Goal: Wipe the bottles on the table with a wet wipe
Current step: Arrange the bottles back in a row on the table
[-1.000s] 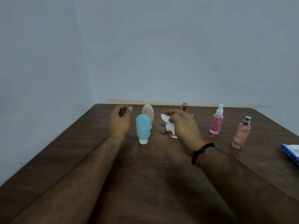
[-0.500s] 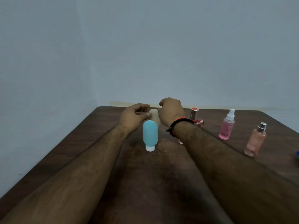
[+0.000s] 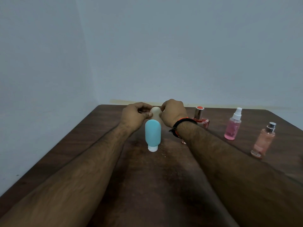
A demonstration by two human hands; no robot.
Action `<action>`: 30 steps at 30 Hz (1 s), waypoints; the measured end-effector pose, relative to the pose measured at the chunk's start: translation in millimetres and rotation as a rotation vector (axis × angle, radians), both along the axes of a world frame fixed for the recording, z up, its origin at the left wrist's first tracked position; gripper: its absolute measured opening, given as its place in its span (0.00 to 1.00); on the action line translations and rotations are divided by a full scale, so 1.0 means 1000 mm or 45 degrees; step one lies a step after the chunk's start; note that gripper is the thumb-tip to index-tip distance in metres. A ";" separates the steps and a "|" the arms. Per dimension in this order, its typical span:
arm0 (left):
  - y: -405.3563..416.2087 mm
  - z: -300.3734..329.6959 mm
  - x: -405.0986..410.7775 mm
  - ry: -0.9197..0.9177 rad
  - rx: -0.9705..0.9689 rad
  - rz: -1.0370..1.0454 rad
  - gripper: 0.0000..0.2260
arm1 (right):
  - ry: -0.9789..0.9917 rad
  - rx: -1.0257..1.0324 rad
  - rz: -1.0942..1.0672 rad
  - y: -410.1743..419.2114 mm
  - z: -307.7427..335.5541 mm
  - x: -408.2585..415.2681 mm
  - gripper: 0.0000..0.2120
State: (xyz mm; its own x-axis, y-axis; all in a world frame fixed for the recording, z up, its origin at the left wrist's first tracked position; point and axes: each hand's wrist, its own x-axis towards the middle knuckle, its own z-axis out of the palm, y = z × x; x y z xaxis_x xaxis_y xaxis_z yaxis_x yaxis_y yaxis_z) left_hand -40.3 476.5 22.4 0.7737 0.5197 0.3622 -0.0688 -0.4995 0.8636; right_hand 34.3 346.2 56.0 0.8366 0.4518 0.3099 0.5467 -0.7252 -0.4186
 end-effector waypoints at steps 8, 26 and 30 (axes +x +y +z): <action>-0.002 -0.001 -0.006 -0.021 -0.091 -0.057 0.15 | -0.049 0.005 0.005 -0.008 0.003 -0.007 0.11; -0.025 -0.024 -0.079 0.165 0.086 -0.216 0.29 | 0.115 0.308 0.058 -0.159 -0.042 -0.057 0.08; -0.032 -0.027 -0.077 0.143 0.169 -0.096 0.23 | 0.175 0.341 -0.016 -0.173 -0.047 -0.050 0.09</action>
State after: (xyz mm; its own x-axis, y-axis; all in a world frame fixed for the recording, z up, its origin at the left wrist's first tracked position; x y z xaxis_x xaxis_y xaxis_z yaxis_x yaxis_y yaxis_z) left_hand -117.8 444.0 -4.6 0.8481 0.4123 0.3329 -0.0169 -0.6068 0.7947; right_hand -15.5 173.6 8.8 0.8842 0.3582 0.2999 0.4629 -0.5854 -0.6656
